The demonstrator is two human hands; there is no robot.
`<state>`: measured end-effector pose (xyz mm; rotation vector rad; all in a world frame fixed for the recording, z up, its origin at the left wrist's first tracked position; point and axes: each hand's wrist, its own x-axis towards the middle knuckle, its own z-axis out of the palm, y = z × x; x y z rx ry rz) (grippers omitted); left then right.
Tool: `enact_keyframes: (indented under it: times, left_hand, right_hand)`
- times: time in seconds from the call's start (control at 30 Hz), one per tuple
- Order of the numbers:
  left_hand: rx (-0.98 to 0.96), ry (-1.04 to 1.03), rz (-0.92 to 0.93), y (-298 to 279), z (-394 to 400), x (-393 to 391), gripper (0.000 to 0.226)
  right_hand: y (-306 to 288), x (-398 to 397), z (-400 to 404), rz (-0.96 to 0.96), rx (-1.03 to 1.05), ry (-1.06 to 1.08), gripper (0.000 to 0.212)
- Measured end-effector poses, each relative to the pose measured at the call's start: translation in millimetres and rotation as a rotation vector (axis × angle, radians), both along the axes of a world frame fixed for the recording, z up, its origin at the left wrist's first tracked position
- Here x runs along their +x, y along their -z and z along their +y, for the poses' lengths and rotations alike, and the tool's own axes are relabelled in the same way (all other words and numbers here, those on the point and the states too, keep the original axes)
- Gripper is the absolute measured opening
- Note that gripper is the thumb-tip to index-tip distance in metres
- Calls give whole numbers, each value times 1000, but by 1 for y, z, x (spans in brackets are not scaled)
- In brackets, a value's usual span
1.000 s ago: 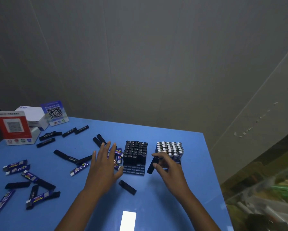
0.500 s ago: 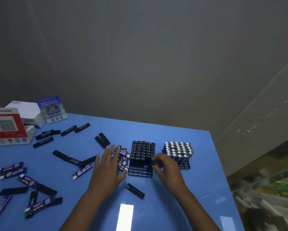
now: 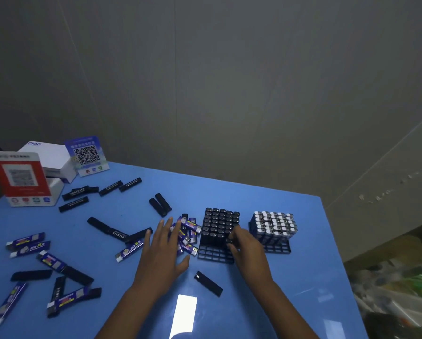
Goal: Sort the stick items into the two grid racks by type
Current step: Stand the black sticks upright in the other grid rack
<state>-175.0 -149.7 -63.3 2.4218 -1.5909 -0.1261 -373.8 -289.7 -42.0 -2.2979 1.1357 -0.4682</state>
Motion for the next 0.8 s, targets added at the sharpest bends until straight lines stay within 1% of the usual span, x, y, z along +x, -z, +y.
enact_keyframes:
  times: [0.3, 0.4, 0.5, 0.6, 0.67, 0.8]
  left_hand:
    - [-7, -36, 25, -4, 13, 0, 87]
    - [6, -42, 33, -12, 20, -2, 88]
    - [11, -61, 48, -21, 30, -8, 87]
    - [-44, -87, 69, -28, 43, -16, 89]
    - [-11, -94, 65, -33, 55, -21, 89]
    - [-14, -150, 33, -39, 84, -26, 89]
  right_hand:
    - [-10, 4, 1, 113, -83, -64, 15]
    - [-20, -1, 2, 195, -140, -87, 12]
    - [-33, -6, 6, 248, -182, -137, 23]
    - [-46, -8, 13, 281, -227, -175, 36]
    - [-52, -8, 20, 282, -258, -206, 44]
    - [-60, -2, 37, 264, -231, -282, 73]
